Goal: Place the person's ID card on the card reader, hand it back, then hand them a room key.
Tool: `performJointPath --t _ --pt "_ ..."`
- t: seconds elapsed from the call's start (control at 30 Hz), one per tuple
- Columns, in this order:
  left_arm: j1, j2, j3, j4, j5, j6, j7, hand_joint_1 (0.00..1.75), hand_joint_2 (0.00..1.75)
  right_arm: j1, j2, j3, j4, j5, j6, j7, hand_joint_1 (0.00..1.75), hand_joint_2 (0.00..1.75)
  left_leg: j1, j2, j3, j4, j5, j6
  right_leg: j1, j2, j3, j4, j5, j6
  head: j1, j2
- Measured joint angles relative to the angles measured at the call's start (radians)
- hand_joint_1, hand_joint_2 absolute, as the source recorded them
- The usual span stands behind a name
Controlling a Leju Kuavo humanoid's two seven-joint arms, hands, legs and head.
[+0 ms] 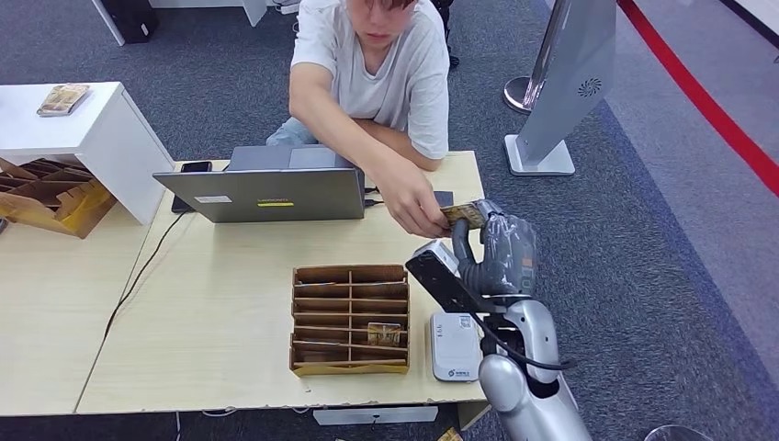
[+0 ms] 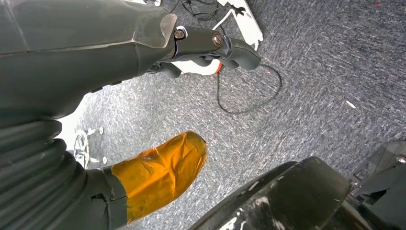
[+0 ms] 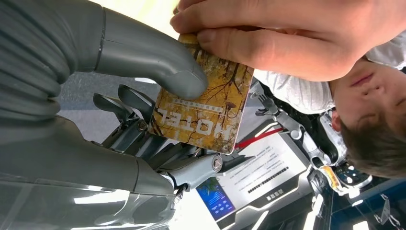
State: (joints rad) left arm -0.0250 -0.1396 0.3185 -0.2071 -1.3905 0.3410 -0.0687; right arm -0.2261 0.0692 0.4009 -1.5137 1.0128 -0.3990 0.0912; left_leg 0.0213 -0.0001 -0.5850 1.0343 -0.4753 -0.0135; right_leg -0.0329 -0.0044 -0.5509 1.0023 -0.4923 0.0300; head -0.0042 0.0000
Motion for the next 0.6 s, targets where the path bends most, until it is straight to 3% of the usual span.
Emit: performJointPath --t 0.07,0.2,0.6 --pt "0.0 0.0 0.0 0.0 0.0 0.0 0.0 0.0 1.75 -0.004 0.002 0.001 0.007 -0.001 0.0 0.0 1.75 1.75 0.0 0.0 0.0 0.0 0.0 0.0 0.0 0.0 0.0 0.0 0.0 0.0 0.0 0.0" --pt "0.0 0.0 0.0 0.0 0.0 0.0 0.0 0.0 1.75 -0.008 0.004 0.002 0.016 -0.016 0.0 -0.002 0.05 1.75 0.0 -0.001 0.0 0.0 0.0 0.0 0.0 -0.001 0.0 0.0 0.0 0.0 0.0 0.0" --pt "0.0 0.0 -0.002 0.0 0.002 0.0 0.001 0.0 1.75 -0.007 0.004 0.003 0.012 -0.073 -0.007 -0.024 0.0 1.75 0.0 0.0 0.0 0.0 0.0 0.0 0.0 0.0 0.0 0.0 0.0 0.0 0.0 0.0"
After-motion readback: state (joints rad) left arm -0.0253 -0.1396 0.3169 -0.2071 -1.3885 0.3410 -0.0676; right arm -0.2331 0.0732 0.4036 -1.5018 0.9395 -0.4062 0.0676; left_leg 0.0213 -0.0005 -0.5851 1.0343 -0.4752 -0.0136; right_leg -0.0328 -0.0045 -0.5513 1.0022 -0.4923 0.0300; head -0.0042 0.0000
